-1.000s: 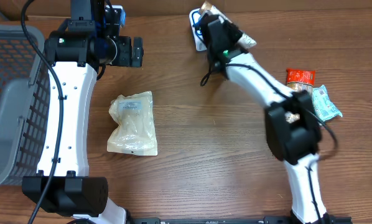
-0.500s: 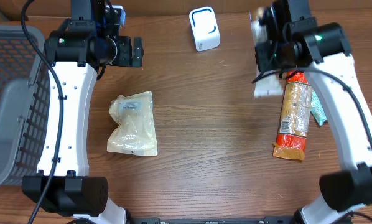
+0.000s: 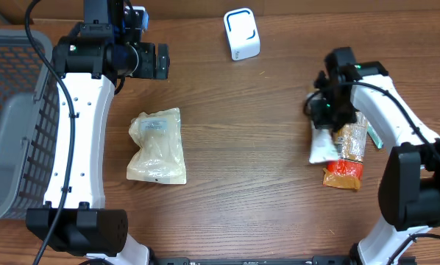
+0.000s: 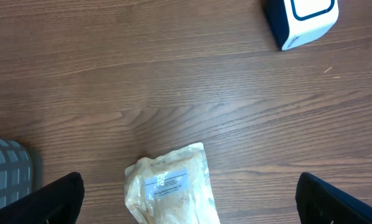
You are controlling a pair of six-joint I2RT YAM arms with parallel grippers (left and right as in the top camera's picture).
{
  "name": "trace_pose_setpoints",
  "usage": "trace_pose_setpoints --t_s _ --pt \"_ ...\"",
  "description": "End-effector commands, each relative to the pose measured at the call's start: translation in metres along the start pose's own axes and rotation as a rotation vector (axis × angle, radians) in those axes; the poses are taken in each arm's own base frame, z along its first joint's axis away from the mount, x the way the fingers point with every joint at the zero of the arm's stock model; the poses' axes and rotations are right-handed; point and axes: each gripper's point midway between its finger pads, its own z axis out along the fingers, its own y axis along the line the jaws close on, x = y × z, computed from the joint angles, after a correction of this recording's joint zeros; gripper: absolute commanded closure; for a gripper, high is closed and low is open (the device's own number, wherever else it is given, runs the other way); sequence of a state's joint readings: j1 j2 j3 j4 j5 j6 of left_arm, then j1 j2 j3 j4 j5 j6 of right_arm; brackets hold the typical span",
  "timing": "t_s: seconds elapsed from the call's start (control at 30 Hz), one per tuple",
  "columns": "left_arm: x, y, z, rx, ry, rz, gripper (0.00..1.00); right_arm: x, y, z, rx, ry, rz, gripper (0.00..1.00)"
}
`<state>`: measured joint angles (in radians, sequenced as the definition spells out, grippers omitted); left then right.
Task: Scan the item barcode
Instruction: 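Carry the white tube right and place it beside the pasta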
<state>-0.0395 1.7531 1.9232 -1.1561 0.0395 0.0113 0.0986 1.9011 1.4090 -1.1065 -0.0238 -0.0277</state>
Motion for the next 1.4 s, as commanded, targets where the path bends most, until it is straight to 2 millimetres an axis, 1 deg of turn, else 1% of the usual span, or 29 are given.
trace_pose_setpoints --t_s 0.0,0.1,0.23,0.3,0.47,0.5,0.57,0.6,0.63,0.67,0.7,0.73,0.8,0.87,0.97,1.03,1.07,1.13,1.2,1.27,1.3,1.33,1.37 --pt "-0.005 -0.002 -0.009 -0.003 -0.027 0.026 0.00 0.011 -0.045 0.002 0.106 -0.007 0.070 0.90" --pt "-0.005 -0.002 -0.009 -0.003 -0.027 0.025 0.00 0.020 -0.072 0.014 0.143 0.001 0.127 0.86" --pt "-0.005 -0.002 -0.009 -0.003 -0.027 0.024 0.00 0.033 -0.104 0.025 0.197 0.017 0.171 0.86" --pt "-0.005 -0.002 -0.009 -0.003 -0.027 0.024 0.01 0.033 -0.115 0.024 0.222 0.009 0.193 0.84" --pt "-0.005 -0.002 -0.009 -0.003 -0.027 0.025 0.01 0.025 -0.135 0.021 0.258 -0.038 0.235 0.75" --pt "-0.005 -0.002 -0.009 -0.003 -0.027 0.025 0.00 0.023 -0.139 0.021 0.262 -0.048 0.243 0.72" --pt "-0.005 -0.002 -0.009 -0.003 -0.027 0.025 0.00 0.021 -0.143 0.020 0.264 -0.062 0.255 0.58" --pt "-0.005 -0.002 -0.009 -0.003 -0.027 0.025 0.00 0.021 -0.145 0.020 0.264 -0.064 0.259 0.50" --pt "-0.005 -0.002 -0.009 -0.003 -0.027 0.025 0.01 0.020 -0.145 0.019 0.264 -0.066 0.260 0.37" --pt "-0.005 -0.002 -0.009 -0.003 -0.027 0.024 0.01 0.020 -0.145 0.018 0.264 -0.067 0.261 0.29" --pt "-0.005 -0.002 -0.009 -0.003 -0.027 0.025 0.01 0.018 -0.145 0.015 0.264 -0.072 0.272 0.09" --pt "-0.005 -0.002 -0.009 -0.003 -0.027 0.024 0.01 0.015 -0.145 0.011 0.262 -0.074 0.276 0.02" --pt "-0.005 -0.002 -0.009 -0.003 -0.027 0.024 0.00 0.009 -0.145 -0.003 0.257 -0.081 0.287 0.00" --pt "-0.005 -0.002 -0.009 -0.003 -0.027 0.025 0.00 -0.001 -0.147 -0.022 0.258 -0.103 0.314 0.00" --pt "-0.005 -0.002 -0.009 -0.003 -0.027 0.025 0.00 -0.019 -0.148 -0.060 0.255 -0.155 0.333 0.00" --pt "-0.005 -0.002 -0.009 -0.003 -0.027 0.025 0.01 -0.035 -0.138 -0.089 0.203 -0.209 0.323 0.00" --pt "-0.005 -0.002 -0.009 -0.003 -0.027 0.025 0.00 -0.044 -0.128 -0.103 0.152 -0.242 0.314 0.00" --pt "-0.005 -0.002 -0.009 -0.003 -0.027 0.025 0.00 -0.063 -0.100 -0.127 -0.009 -0.318 0.289 0.00" --pt "-0.005 -0.002 -0.009 -0.003 -0.027 0.025 0.00 -0.083 -0.055 -0.151 -0.261 -0.394 0.240 0.00" --pt "-0.005 -0.002 -0.009 -0.003 -0.027 0.025 0.00 -0.095 -0.009 -0.173 -0.518 -0.446 0.153 0.00" --pt "-0.005 -0.002 -0.009 -0.003 -0.027 0.025 0.00 -0.098 0.012 -0.181 -0.629 -0.460 0.106 0.00" --pt "-0.005 -0.002 -0.009 -0.003 -0.027 0.025 0.00 -0.100 0.030 -0.185 -0.709 -0.469 0.060 0.00" --pt "-0.005 -0.002 -0.009 -0.003 -0.027 0.026 0.00 -0.101 0.043 -0.187 -0.749 -0.474 0.027 0.00"
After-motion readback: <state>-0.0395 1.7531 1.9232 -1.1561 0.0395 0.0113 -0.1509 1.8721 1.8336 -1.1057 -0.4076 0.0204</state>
